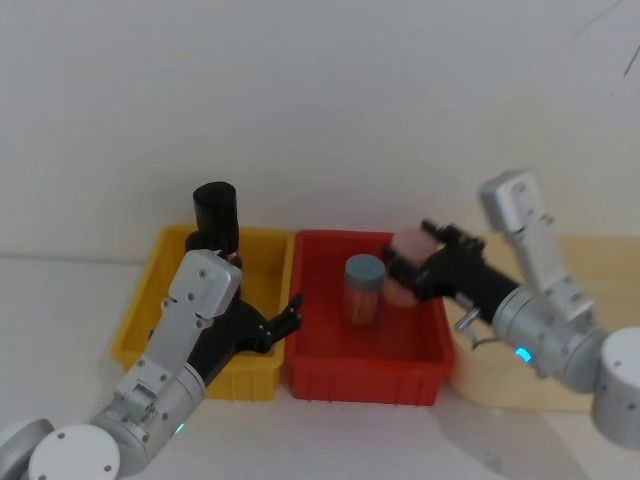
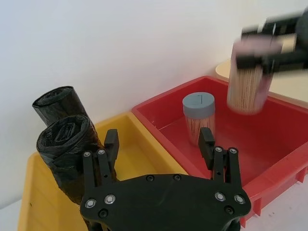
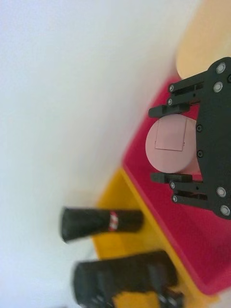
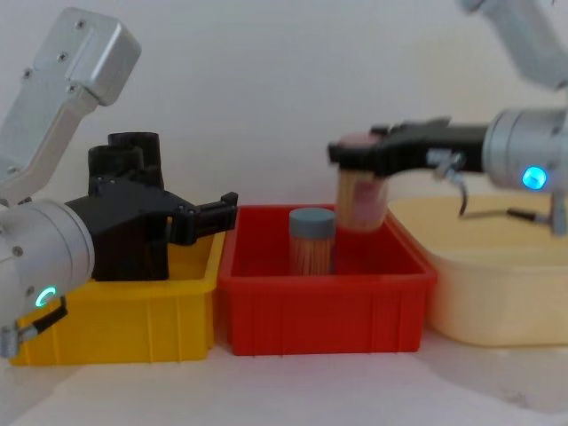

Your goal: Pick up the garbage bag with the one hand and transfer it to the other hand.

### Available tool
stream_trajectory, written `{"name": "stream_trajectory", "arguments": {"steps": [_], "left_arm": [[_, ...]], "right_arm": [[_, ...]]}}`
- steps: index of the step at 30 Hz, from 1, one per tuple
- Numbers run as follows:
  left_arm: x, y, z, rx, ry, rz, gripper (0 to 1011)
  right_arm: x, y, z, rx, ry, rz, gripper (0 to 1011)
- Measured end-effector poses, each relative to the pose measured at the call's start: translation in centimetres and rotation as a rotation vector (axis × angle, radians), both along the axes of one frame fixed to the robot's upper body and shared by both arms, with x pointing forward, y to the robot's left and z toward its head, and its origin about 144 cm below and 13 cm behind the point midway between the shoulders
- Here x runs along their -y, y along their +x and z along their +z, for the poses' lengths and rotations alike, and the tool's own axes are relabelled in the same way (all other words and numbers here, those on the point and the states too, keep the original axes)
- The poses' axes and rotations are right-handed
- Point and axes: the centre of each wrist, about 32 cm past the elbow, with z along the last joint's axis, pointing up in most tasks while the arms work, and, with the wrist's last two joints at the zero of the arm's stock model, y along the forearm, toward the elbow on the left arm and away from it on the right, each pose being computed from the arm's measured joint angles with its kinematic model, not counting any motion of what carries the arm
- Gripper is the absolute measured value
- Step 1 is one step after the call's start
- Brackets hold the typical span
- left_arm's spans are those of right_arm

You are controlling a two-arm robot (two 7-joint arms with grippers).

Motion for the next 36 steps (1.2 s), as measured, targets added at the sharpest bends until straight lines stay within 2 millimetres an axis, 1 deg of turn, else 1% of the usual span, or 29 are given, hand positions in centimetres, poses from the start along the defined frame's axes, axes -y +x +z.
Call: {"name": "stream_trajectory", "arguments": {"steps": [2, 5, 9, 12, 13, 16, 22, 26, 34, 36], "left_arm": [[0.0, 0.0, 0.0, 0.0, 0.0, 0.0, 1000], [0.0, 0.0, 0.0, 0.0, 0.0, 0.0, 1000], [0.0, 0.0, 0.0, 0.0, 0.0, 0.0, 1000], [0.0, 0.0, 0.0, 0.0, 0.0, 0.0, 1000], [0.0, 0.0, 0.0, 0.0, 0.0, 0.0, 1000], [0.0, 0.0, 0.0, 0.0, 0.0, 0.0, 1000], [0.0, 0.0, 0.0, 0.0, 0.0, 0.0, 1000], [0.0, 0.0, 0.0, 0.0, 0.0, 0.0, 1000], [0.0, 0.0, 0.0, 0.0, 0.0, 0.0, 1000], [0.0, 0.0, 0.0, 0.0, 0.0, 0.0, 1000]], "right_arm": [[0.4, 0.0, 0.6, 0.016, 0.008, -0.015, 667], [1.4, 0.2, 2.1, 0.054, 0.023, -0.059, 666], [2.2, 0.3, 3.0, 0.076, 0.031, -0.098, 666], [3.3, 0.5, 3.8, 0.094, 0.031, -0.148, 667], [3.3, 0.5, 3.8, 0.094, 0.031, -0.148, 666], [4.2, 0.7, 4.2, 0.1, 0.015, -0.201, 667], [5.4, 1.1, 4.0, 0.083, -0.032, -0.275, 666], [6.2, 1.5, 3.2, 0.056, -0.083, -0.329, 666], [7.0, 2.2, 1.7, 0.017, -0.147, -0.386, 667], [7.1, 2.3, 1.4, 0.012, -0.154, -0.393, 697]]}}
